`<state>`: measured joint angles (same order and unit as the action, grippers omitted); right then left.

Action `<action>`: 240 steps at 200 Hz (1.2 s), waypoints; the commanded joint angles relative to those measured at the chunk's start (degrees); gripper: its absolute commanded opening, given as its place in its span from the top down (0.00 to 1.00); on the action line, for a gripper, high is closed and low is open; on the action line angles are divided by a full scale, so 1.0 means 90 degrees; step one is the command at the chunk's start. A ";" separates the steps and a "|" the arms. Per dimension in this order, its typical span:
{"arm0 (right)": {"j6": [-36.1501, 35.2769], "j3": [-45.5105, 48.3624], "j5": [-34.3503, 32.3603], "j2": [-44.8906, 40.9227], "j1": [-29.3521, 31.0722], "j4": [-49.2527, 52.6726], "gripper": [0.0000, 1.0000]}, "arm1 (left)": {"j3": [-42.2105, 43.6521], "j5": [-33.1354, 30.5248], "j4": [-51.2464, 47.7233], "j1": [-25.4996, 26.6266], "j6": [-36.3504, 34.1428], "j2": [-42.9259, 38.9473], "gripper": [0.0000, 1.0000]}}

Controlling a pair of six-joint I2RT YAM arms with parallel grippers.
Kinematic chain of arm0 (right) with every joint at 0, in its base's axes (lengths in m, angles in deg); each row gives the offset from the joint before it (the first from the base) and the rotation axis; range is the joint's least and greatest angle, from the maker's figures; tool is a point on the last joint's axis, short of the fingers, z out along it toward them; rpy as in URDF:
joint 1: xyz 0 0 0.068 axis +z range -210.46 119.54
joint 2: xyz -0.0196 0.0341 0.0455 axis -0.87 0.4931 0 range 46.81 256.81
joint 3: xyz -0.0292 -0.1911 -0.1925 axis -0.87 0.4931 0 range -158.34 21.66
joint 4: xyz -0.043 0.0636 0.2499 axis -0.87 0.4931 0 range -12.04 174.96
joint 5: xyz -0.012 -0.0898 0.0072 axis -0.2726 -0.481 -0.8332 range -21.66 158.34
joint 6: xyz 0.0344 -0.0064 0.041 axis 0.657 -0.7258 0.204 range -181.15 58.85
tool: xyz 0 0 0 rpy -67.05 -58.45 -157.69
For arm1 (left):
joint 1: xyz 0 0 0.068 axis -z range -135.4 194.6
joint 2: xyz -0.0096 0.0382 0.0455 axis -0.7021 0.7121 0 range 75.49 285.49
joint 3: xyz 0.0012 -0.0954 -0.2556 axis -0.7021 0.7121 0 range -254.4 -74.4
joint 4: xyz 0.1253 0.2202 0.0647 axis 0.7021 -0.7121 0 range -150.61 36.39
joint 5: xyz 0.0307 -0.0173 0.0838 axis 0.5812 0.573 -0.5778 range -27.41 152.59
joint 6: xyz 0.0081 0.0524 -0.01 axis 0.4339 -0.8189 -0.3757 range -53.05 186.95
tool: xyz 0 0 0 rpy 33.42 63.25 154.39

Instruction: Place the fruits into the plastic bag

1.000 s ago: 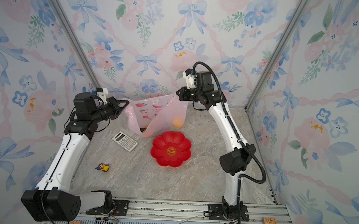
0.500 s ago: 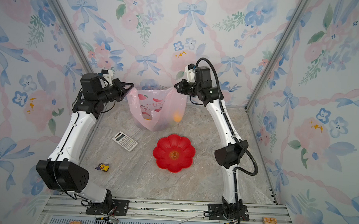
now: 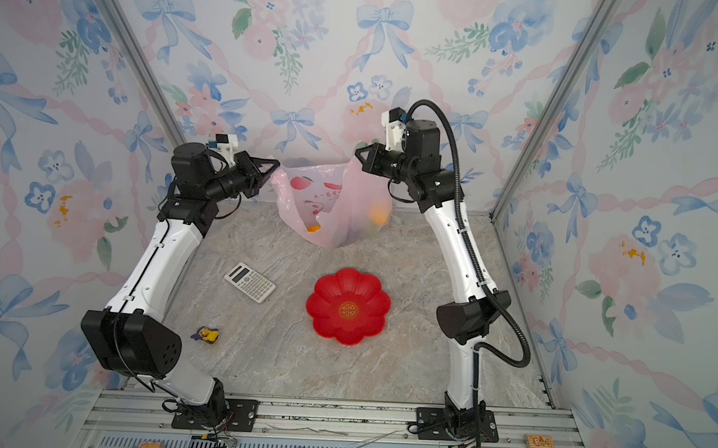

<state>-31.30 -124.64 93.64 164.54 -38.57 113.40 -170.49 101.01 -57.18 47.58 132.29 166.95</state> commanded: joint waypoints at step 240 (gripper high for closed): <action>0.0609 0.2113 -0.0385 -0.0168 -0.0328 0.0317 1.00 | 0.0884 0.0023 0.1926 0.2474 0.0630 0.1396 1.00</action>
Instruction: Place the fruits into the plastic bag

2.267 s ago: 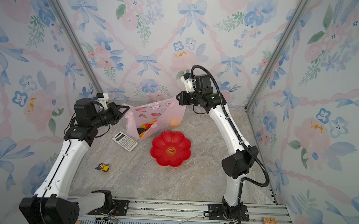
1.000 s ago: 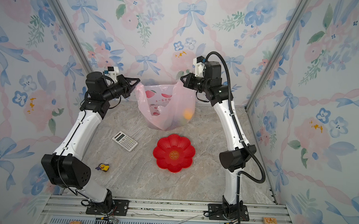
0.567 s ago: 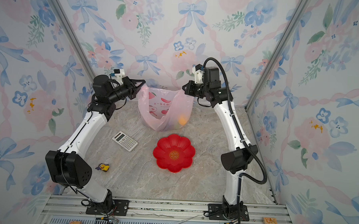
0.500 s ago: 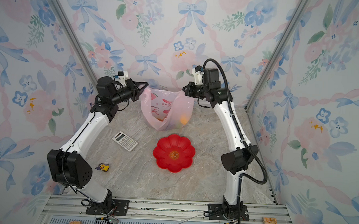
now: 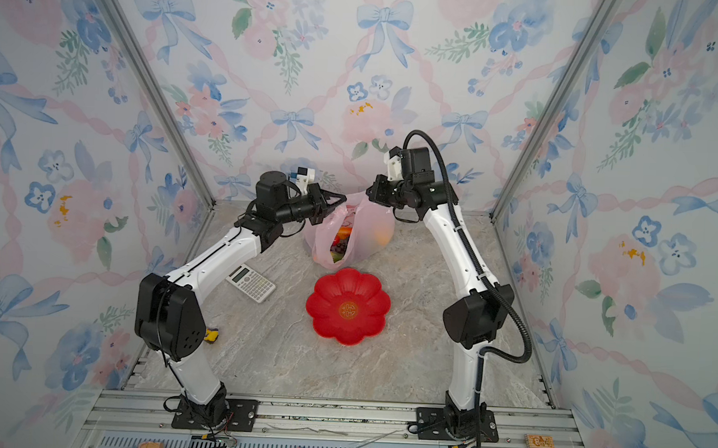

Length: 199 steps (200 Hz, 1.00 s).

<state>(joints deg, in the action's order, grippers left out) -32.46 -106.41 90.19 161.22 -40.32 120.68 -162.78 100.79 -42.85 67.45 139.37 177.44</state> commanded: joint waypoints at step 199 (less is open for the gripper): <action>0.2161 -0.1287 0.1255 0.2134 -0.0211 -0.1322 0.51 | -0.1103 0.0760 0.0189 0.1227 -0.0336 0.1948 0.28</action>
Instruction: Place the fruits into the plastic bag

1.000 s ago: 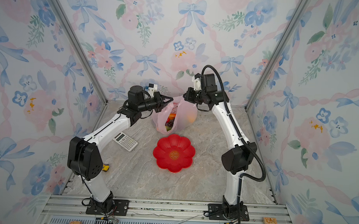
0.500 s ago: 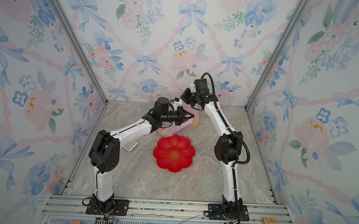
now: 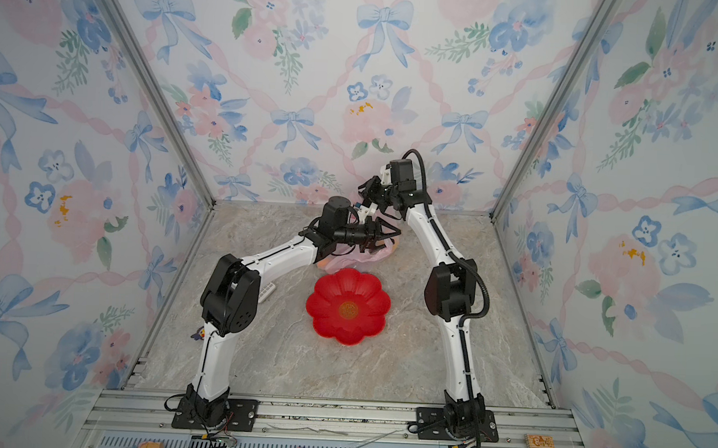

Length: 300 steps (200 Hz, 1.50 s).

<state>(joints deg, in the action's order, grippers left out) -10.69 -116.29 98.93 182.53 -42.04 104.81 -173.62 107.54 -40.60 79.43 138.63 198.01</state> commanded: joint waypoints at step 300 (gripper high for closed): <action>-0.3368 0.2172 -0.0541 -0.3782 0.1704 0.2930 0.15 | 0.1799 -0.0066 -0.2785 -0.2014 -0.1763 -0.4076 0.03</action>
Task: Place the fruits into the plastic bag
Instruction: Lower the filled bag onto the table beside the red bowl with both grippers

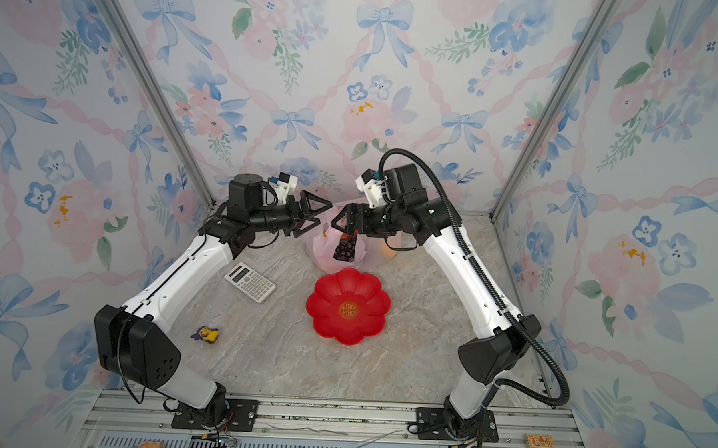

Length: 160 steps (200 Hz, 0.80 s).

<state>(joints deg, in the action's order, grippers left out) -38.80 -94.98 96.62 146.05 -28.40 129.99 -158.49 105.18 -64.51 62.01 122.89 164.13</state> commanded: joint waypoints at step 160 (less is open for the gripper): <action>-0.0202 -0.0247 -0.1960 0.0903 0.0687 0.1680 0.24 | 0.1583 0.0242 -0.0430 -0.1153 -0.0015 -0.1988 0.06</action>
<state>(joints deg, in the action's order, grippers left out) -41.40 -100.79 80.64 154.90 -22.94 143.76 -145.71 107.00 -67.63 52.28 123.07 147.15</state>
